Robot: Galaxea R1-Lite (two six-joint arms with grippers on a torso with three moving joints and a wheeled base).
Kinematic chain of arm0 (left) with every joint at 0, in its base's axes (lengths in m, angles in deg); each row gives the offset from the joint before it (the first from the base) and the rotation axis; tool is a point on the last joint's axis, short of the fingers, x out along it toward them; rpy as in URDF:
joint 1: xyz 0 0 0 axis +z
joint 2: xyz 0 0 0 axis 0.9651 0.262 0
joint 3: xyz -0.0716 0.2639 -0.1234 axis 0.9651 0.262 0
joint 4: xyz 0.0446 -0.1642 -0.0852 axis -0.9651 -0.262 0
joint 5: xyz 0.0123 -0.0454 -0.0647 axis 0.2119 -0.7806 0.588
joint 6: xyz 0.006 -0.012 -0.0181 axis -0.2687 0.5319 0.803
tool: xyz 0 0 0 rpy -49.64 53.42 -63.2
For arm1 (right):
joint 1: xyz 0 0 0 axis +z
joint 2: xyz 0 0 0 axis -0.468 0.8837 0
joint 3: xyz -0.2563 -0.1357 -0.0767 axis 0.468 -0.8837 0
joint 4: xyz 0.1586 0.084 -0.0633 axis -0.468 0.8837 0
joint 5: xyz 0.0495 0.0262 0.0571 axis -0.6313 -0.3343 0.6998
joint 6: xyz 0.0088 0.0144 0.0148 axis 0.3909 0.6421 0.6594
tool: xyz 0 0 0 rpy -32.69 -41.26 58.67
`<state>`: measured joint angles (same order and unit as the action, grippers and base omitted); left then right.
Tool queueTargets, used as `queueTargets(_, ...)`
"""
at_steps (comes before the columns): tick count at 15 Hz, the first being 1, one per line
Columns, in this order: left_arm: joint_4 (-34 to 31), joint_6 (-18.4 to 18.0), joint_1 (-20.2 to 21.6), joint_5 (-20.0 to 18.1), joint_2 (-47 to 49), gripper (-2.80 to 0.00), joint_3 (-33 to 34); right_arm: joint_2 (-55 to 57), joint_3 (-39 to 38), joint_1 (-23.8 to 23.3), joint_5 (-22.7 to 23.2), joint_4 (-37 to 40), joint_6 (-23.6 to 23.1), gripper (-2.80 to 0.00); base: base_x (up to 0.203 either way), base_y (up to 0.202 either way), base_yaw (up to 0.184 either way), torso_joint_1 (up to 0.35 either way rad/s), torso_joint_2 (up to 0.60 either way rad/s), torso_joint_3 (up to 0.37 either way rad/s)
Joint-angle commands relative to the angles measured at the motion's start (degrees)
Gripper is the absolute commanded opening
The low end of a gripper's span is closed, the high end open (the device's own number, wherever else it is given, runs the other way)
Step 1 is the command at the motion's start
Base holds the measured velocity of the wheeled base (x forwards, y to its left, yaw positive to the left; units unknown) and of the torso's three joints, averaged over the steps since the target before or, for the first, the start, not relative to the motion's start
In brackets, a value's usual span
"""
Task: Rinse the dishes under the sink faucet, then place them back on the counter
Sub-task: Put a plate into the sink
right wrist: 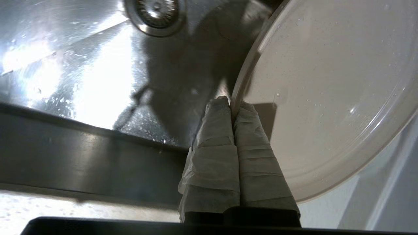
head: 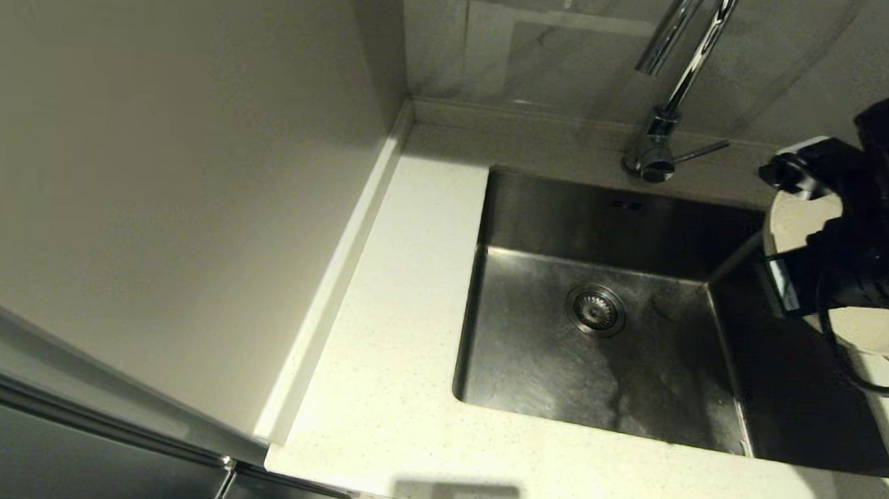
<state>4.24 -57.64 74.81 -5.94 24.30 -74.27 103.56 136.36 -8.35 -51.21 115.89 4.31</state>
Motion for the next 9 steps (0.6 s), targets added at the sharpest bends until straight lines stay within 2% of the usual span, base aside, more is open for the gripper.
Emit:
queueTargets(1, 0.0, 0.0, 0.0, 0.0, -0.2, -2.80, 0.0, 5.6, 1.4, 3.3, -0.7, 0.2, -0.9, -2.80, 0.000, 0.000, 0.000, 0.000, 0.00, 0.000)
queueTargets(5, 0.0, 0.0, 0.0, 0.0, -0.2, -2.80, 0.0, 14.8, 4.5, 7.1, -0.8, 0.2, -1.4, -2.80, 0.000, 0.000, 0.000, 0.000, 0.00, 0.000)
queueTargets(9, 0.0, 0.0, 0.0, 0.0, -0.2, -2.80, 0.0, 23.0, 5.4, 8.1, -0.5, -0.9, -1.1, -2.80, 0.000, 0.000, 0.000, 0.000, 0.00, 0.000)
